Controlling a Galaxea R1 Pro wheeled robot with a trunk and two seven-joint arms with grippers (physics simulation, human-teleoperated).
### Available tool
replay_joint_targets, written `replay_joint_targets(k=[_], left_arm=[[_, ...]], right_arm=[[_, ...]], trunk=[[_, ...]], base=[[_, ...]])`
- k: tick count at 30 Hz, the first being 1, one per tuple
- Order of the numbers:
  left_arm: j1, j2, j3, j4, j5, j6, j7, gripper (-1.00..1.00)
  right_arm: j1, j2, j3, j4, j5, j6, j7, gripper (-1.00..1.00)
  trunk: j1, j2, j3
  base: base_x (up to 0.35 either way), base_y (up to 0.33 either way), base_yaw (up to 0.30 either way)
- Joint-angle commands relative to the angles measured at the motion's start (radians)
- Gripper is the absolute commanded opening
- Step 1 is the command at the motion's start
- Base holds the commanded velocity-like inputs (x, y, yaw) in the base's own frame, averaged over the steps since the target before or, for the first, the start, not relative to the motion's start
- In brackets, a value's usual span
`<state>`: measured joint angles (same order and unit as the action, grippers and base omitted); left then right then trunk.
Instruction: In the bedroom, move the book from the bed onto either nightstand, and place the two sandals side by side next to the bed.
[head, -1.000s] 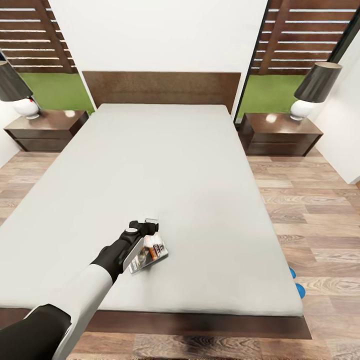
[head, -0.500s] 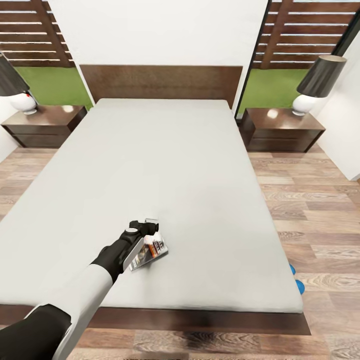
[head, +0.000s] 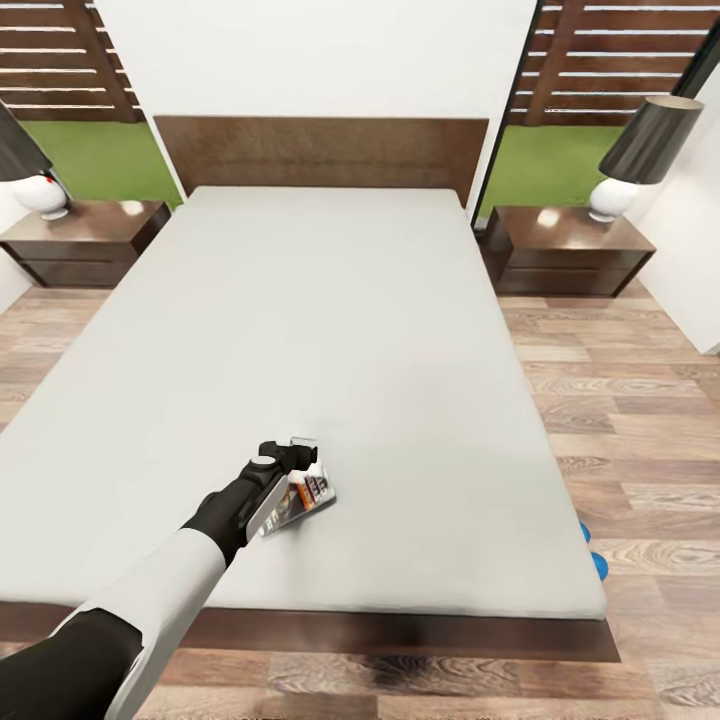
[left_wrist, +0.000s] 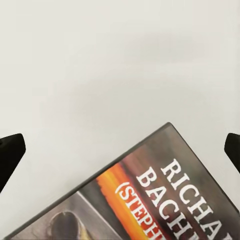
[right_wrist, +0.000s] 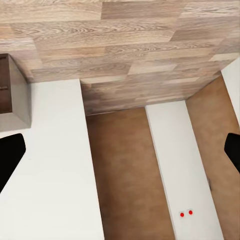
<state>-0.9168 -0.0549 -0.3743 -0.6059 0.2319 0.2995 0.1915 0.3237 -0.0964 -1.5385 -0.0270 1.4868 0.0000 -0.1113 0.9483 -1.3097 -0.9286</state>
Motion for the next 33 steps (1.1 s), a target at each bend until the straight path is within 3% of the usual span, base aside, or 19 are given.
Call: replay_joint_targets(k=[1,33], left_arm=[[-0.001,0.001,-0.007,-0.002,0.011,0.004,0.009,1.00],[0.001,-0.002,-0.021,-0.002,0.011,0.003,0.011,1.00]], right_arm=[[0.000,0.000,-0.008,0.001,0.010,0.000,-0.004,1.00],[0.000,0.001,-0.008,0.001,0.010,0.000,-0.004,1.00]], trunk=[[0.000,0.000,-0.002],[0.000,0.000,-0.055]], base=[[0.000,0.000,0.000],[0.000,0.000,0.000]])
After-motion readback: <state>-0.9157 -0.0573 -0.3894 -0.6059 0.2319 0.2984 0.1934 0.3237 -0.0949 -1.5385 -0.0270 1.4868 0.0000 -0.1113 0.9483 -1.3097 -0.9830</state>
